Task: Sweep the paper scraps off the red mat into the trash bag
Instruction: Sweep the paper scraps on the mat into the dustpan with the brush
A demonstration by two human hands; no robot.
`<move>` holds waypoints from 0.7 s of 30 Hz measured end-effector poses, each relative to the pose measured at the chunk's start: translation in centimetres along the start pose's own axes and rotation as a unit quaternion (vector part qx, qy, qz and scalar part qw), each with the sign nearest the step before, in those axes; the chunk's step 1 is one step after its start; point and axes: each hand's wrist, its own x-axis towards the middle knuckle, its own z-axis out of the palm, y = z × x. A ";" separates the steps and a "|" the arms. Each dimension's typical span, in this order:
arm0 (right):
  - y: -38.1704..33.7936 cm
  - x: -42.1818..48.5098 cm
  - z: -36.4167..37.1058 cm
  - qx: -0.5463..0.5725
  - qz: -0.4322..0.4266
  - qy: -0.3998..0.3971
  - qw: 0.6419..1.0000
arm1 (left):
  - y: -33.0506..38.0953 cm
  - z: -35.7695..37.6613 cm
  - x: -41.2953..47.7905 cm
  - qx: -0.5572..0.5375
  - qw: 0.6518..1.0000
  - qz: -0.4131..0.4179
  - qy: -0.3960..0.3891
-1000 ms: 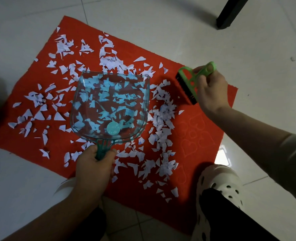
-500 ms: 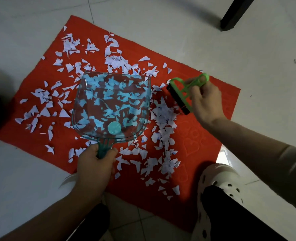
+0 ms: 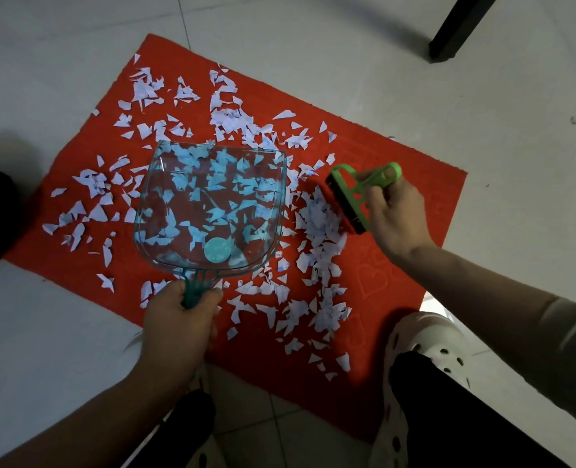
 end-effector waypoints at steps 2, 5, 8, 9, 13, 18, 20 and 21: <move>0.6 0.3 -0.9 -0.003 0.006 0.041 0.999 | -0.1 -0.1 0.0 0.002 1.000 -0.001 0.000; 1.7 0.5 -1.7 -0.039 0.036 0.087 0.995 | -0.3 -0.2 0.0 0.001 1.000 -0.002 -0.001; 1.8 0.1 -1.3 -0.061 0.048 0.068 0.995 | -0.3 -0.3 -0.2 0.003 1.000 -0.008 -0.002; 1.5 -0.2 -0.8 -0.061 0.038 0.047 0.996 | -0.3 -0.3 -0.3 0.003 1.000 -0.009 -0.001; -0.2 -1.3 1.0 -0.033 0.001 -0.042 0.999 | -0.3 -0.5 -0.6 0.008 1.000 -0.009 -0.001; -0.3 -1.3 -0.2 0.014 0.015 -0.001 1.000 | -0.5 -1.0 -1.0 0.013 1.000 -0.002 0.008; 0.3 -1.1 -0.9 -0.003 0.021 0.028 0.999 | -0.8 -1.3 -1.2 0.010 1.000 -0.002 0.012; 0.7 -1.1 -1.2 -0.019 0.022 0.044 0.999 | -1.0 -1.4 -1.4 0.005 1.000 -0.004 0.012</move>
